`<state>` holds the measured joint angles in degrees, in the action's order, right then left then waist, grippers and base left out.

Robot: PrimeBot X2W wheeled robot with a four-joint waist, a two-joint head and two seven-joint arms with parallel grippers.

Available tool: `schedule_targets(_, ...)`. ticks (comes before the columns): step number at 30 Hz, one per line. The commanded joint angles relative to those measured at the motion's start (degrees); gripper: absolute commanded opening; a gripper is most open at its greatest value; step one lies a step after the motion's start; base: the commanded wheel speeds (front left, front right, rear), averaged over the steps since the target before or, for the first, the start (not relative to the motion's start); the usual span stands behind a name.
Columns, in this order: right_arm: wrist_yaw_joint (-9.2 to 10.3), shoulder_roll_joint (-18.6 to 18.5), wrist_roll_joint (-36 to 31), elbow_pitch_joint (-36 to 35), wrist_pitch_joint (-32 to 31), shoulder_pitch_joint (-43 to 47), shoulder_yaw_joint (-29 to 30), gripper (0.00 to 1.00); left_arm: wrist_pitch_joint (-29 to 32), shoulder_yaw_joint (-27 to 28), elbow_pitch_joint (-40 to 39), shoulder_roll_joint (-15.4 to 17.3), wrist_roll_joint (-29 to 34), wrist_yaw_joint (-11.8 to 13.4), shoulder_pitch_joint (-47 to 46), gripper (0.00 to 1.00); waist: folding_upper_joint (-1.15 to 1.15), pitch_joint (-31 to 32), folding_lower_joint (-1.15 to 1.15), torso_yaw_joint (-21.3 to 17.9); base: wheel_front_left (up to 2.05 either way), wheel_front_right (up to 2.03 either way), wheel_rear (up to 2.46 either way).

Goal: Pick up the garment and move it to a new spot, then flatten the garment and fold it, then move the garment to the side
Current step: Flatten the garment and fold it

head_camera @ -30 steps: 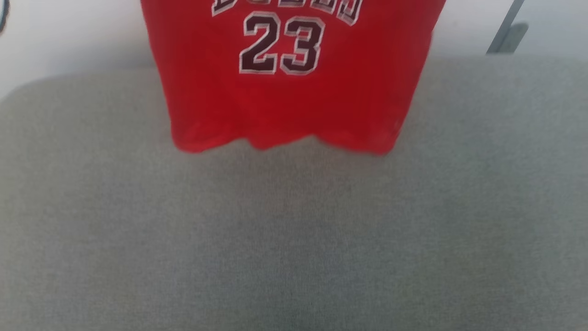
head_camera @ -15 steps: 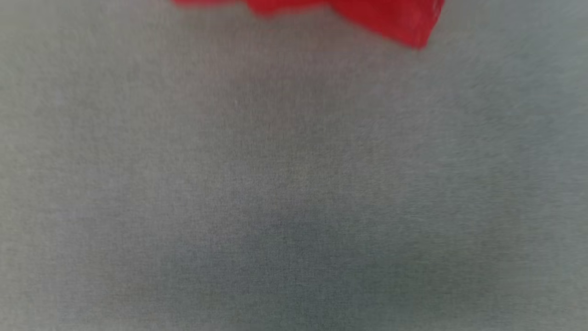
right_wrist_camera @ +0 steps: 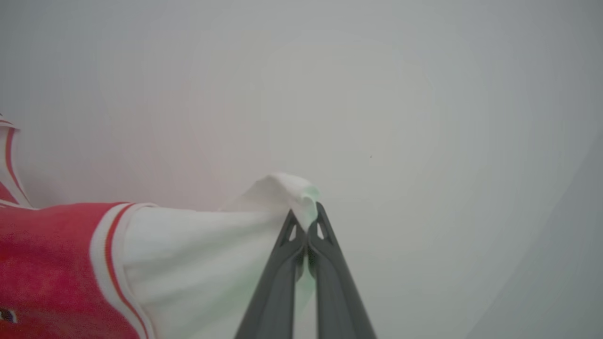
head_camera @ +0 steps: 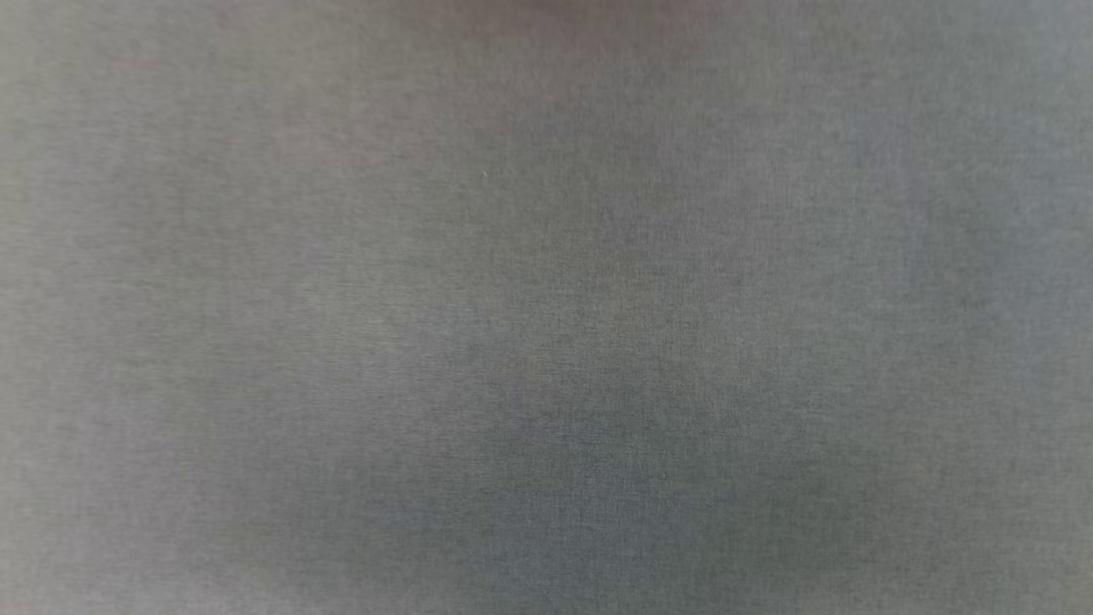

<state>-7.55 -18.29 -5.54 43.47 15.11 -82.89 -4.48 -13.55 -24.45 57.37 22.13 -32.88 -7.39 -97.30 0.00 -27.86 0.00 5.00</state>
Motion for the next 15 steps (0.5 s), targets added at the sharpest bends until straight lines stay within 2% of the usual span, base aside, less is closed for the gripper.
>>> schedule_targets(1,0.11,-0.02,1.45,0.73,0.03,2.67,-0.91,0.0,1.44,-1.44,-0.39,-0.13,-1.58,-0.09,3.13,0.0,0.0,1.95,0.0,0.65,0.0,0.0,0.0)
schedule_targets(5,0.11,-0.98,6.19,1.62,0.04,9.22,-4.47,0.0,5.06,-5.64,-2.97,1.28,-5.54,-0.1,11.13,0.0,0.0,5.64,0.0,1.14,0.0,0.0,0.0)
schedule_targets(9,0.11,-2.32,13.72,1.23,-0.03,17.33,-7.9,0.0,8.44,-9.67,-7.31,3.17,-8.87,-0.1,20.47,0.0,0.0,9.55,0.0,1.61,0.0,0.0,0.0)
schedule_targets(12,0.11,-3.67,19.32,-1.49,-0.86,24.52,-11.83,0.0,10.93,-11.87,-11.31,5.16,-11.57,-0.12,27.92,0.0,0.0,12.28,0.0,1.59,0.0,0.0,0.0)
schedule_targets(13,0.11,-3.67,19.32,-1.49,-0.86,24.52,-11.83,0.0,10.93,-11.87,-11.31,5.16,-11.57,-0.12,27.92,0.0,0.0,12.28,0.0,1.59,0.0,0.0,0.0)
schedule_targets(15,0.11,-5.1,23.27,-5.04,-2.03,29.67,-15.31,0.0,12.55,-12.71,-14.3,7.02,-12.68,-0.11,32.6,0.0,0.0,13.72,0.0,1.54,0.0,0.0,0.0)
